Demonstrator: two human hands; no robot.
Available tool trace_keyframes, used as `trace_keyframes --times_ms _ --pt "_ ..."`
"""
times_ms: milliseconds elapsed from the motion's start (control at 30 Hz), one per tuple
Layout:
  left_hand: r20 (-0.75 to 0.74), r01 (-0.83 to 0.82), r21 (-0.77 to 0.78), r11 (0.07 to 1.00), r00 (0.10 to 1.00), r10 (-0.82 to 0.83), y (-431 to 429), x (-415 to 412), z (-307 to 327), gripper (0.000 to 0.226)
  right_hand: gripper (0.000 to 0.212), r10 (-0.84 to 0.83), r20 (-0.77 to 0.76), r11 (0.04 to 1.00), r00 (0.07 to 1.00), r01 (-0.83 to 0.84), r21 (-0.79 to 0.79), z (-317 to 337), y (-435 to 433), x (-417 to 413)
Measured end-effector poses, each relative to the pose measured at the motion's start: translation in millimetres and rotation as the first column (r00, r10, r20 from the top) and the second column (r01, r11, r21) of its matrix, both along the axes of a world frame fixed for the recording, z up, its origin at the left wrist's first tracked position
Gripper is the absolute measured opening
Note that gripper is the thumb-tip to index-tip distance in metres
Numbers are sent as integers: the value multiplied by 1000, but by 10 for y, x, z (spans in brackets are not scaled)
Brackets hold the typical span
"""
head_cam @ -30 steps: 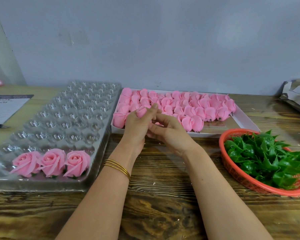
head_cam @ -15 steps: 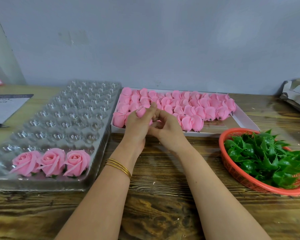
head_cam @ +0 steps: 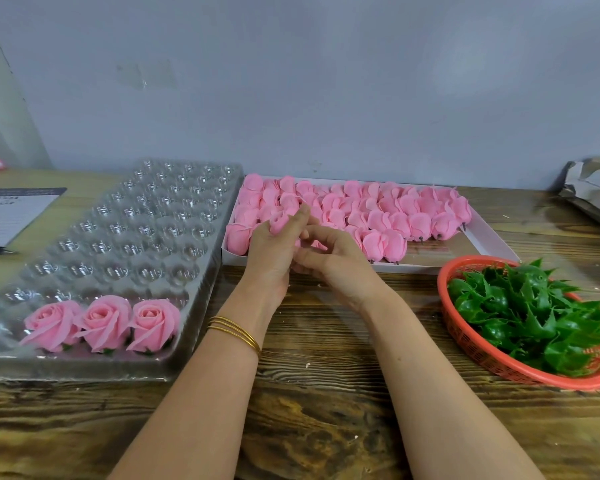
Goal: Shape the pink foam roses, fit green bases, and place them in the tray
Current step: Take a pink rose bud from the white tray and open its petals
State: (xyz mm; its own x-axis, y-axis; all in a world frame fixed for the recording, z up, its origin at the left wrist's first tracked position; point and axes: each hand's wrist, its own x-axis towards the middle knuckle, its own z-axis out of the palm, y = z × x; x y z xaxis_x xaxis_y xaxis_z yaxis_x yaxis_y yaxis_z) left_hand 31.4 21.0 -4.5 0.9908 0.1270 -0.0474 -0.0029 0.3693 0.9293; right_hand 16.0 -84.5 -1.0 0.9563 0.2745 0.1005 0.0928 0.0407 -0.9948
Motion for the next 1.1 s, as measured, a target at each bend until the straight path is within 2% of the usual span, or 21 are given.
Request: trace_keyframes --times_ms 67,100,233,333,433,600,667,767,900,1100 --pt "-41 -21 -45 999 999 20 -24 -16 37 66 27 -41 67 996 997 46 -71 -2 3 4" --pt "-42 -24 -50 998 999 22 -34 -15 40 70 32 -55 89 994 995 62 -84 -6 12 4" --pt "-24 -31 -44 999 999 30 -43 -7 31 54 33 -95 135 992 986 106 -76 -29 52 9" --pt "-19 -11 0 1000 1000 11 -41 -7 17 58 29 -92 145 991 985 105 -81 -34 44 16" --pt "1 6 25 1000 1000 -6 -25 -1 5 29 19 -58 125 993 990 69 -91 -36 12 28" --pt "7 14 39 999 1000 -14 0 8 -10 44 17 7 29 1000 1000 -6 -9 -45 -12 20" --pt "10 17 36 999 1000 -17 5 10 -15 42 14 26 23 1000 999 -26 -1 -46 -20 18" --pt "23 -16 61 998 1000 15 -18 6 -39 34 19 6 3 1000 1000 -6 -13 -42 -21 33" --pt "138 -99 210 973 988 70 -35 -21 -58 16 35 -99 -15 993 995 100 59 -32 -42 79" --pt "305 -158 418 895 952 26 -49 -11 -111 19 27 -241 27 967 970 238 90 16 -37 82"
